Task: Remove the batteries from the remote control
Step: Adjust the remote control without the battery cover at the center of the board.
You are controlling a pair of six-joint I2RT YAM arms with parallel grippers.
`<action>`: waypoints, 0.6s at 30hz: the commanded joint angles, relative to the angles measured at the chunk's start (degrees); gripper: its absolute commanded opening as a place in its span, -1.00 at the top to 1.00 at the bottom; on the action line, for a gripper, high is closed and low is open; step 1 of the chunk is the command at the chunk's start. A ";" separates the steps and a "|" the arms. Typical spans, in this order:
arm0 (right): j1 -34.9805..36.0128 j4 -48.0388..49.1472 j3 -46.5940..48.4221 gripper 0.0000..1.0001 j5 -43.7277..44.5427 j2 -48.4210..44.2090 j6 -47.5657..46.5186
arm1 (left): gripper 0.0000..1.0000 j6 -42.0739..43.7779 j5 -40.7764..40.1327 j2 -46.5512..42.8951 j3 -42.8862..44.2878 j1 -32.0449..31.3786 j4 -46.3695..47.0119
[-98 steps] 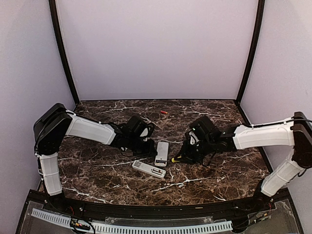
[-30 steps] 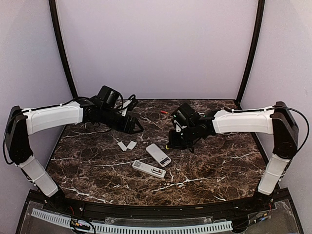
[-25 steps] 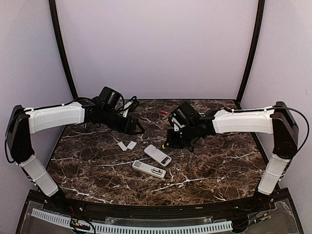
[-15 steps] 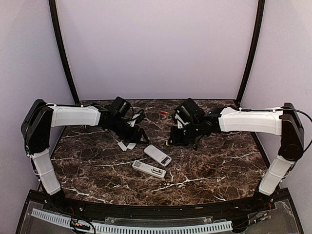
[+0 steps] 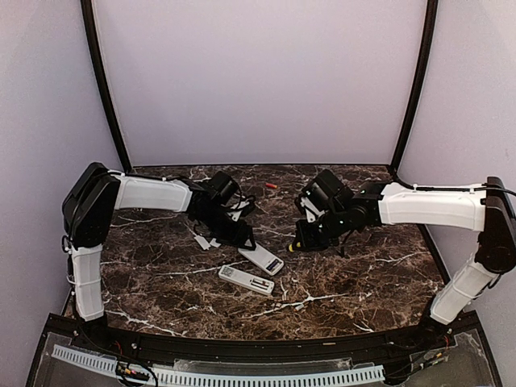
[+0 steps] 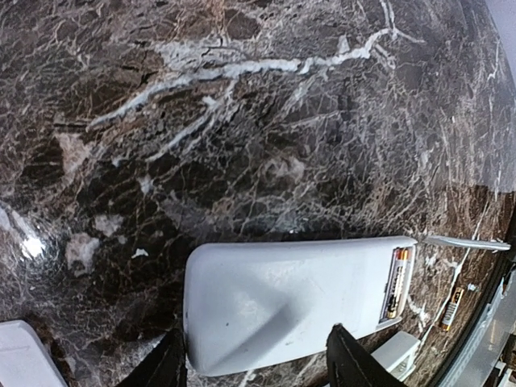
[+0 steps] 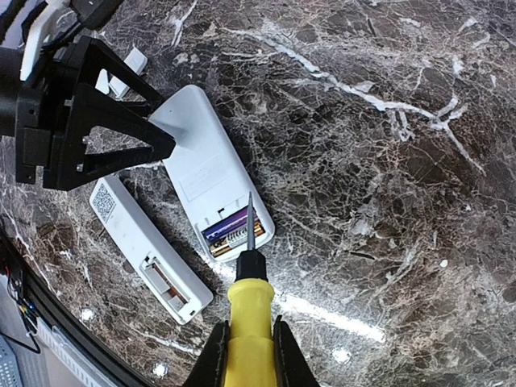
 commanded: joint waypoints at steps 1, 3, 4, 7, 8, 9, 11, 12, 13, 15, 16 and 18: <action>-0.66 1.65 -1.16 1.00 -2.06 -1.38 -3.15 | -0.18 2.08 -3.98 0.50 1.47 -0.62 -3.21; -0.67 2.23 -1.29 1.00 -2.82 -1.27 -3.90 | -0.15 2.35 -4.55 0.90 1.85 -1.03 -3.27; -0.73 2.35 -1.30 1.00 -3.17 -1.16 -4.37 | -0.13 2.51 -5.16 1.27 1.99 -1.38 -3.36; -0.75 1.83 -0.89 1.00 -4.16 -0.91 -5.90 | 0.01 3.27 -6.14 2.04 2.50 -2.04 -3.70; -0.75 1.41 -0.81 1.00 -4.02 -0.94 -6.31 | 0.03 3.41 -6.74 2.33 2.44 -2.11 -3.71; -0.75 1.07 -0.79 1.00 -3.88 -0.90 -6.84 | 0.08 3.85 -7.08 2.43 2.25 -2.38 -3.67; -0.75 -0.02 -0.66 1.00 -3.48 -0.90 -7.66 | 0.10 4.58 -8.37 2.76 2.00 -2.83 -3.73; -0.75 -0.52 -0.53 1.00 -3.23 -0.90 -8.05 | 0.11 4.86 -9.14 2.97 1.90 -3.07 -3.85; -0.78 -1.13 -0.45 1.00 -2.88 -0.94 -8.38 | 0.11 5.42 -9.59 3.10 1.84 -3.59 -3.87; -0.76 -1.97 -0.30 1.00 -2.25 -1.01 -9.14 | 0.15 6.14 -10.69 3.53 1.79 -4.52 -4.20; -0.75 -2.50 -0.26 1.00 -2.00 -0.99 -9.54 | 0.19 6.30 -11.15 3.86 1.78 -4.71 -4.39; -0.74 -3.27 -0.10 1.00 -1.64 -1.09 -10.01 | 0.23 6.44 -11.34 4.23 1.71 -5.34 -4.57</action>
